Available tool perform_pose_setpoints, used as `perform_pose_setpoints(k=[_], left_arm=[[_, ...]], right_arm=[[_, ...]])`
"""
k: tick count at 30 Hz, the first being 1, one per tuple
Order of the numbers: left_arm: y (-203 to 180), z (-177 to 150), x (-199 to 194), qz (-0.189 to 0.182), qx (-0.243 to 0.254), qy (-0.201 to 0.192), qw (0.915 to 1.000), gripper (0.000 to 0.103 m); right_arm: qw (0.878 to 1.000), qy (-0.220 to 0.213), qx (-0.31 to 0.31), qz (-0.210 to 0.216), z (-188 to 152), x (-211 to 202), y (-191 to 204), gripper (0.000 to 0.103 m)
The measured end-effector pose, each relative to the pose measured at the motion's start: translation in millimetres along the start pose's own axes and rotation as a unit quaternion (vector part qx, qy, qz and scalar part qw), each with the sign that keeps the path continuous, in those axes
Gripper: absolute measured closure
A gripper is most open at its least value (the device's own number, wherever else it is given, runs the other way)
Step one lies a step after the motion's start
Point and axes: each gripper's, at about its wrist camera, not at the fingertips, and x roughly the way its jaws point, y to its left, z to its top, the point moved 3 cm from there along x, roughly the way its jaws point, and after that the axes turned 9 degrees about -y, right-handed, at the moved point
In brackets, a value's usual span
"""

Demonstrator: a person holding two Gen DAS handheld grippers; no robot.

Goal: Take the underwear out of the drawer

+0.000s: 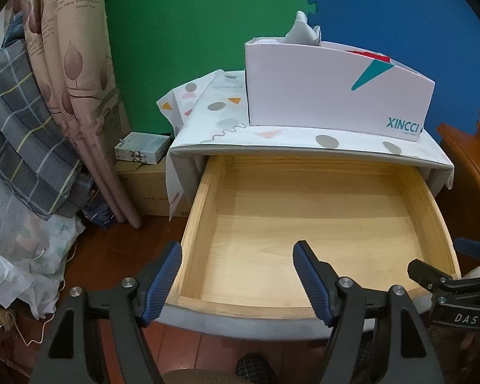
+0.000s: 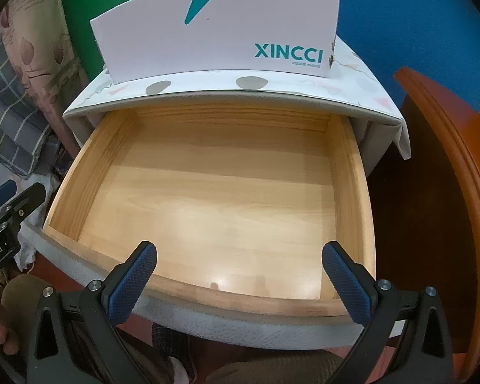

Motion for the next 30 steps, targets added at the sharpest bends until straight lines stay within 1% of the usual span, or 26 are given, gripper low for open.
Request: perform_pose_setpoints(k=[10,19,30], left_arm=[[-5.2,-0.7,-3.2,-0.001,0.008,-0.008,0.9999,0.029],[-9.9,-2.5,-0.2,0.008,0.023,-0.002,0.9997,0.029],[-9.5,-4.5,3.7,0.011,0.025,0.007,0.9996,0.029]], right_arm=[[1.000,0.001,0.003,0.000,-1.3,1.5,-0.9,0.000],[1.000,0.003,0.003,0.000,-1.6,2.5,-0.3,0.000],[1.000,0.005,0.006,0.000,-2.9,3.9,-1.6,0.000]])
